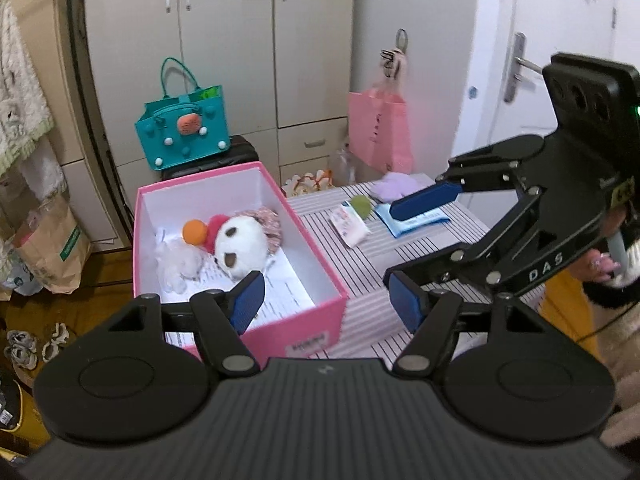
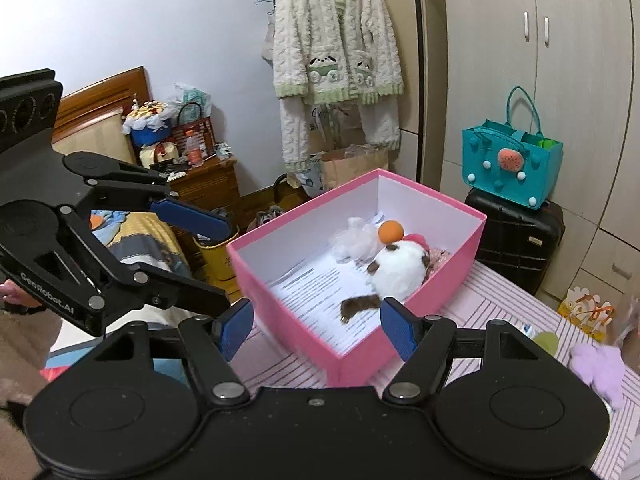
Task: Organize soft objects
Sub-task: 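Move both tools back toward the blue-and-white wet-wipes pack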
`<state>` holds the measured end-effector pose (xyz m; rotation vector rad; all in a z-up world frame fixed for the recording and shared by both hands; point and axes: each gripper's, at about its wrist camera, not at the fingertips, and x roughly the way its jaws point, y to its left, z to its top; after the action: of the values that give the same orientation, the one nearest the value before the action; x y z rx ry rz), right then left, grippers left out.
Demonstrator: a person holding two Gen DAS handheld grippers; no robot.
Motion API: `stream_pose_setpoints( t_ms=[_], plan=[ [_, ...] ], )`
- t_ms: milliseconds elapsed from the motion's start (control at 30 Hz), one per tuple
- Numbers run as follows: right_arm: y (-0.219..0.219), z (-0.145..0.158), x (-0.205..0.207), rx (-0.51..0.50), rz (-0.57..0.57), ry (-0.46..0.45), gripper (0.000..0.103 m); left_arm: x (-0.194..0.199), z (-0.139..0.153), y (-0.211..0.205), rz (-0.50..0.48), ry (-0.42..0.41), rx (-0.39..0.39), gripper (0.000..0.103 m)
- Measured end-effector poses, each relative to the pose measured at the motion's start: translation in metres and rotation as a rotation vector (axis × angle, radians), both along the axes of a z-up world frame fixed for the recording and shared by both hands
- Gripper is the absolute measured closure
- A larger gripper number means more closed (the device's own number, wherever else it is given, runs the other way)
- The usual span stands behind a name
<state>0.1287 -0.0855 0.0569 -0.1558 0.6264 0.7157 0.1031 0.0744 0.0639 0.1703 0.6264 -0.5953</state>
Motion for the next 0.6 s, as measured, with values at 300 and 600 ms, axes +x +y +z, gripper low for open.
stream_pose_setpoints(
  t_ms=[300, 600],
  plan=[
    [-0.023, -0.005, -0.051, -0.027, -0.026, -0.028, 0.028, -0.033, -0.008, -0.021, -0.056, 0.022, 0.063, 0.033],
    [-0.058, -0.033, -0.092, -0.073, -0.087, -0.047, 0.028, -0.044, -0.030, -0.057, -0.139, 0.053, 0.137, 0.032]
  ],
)
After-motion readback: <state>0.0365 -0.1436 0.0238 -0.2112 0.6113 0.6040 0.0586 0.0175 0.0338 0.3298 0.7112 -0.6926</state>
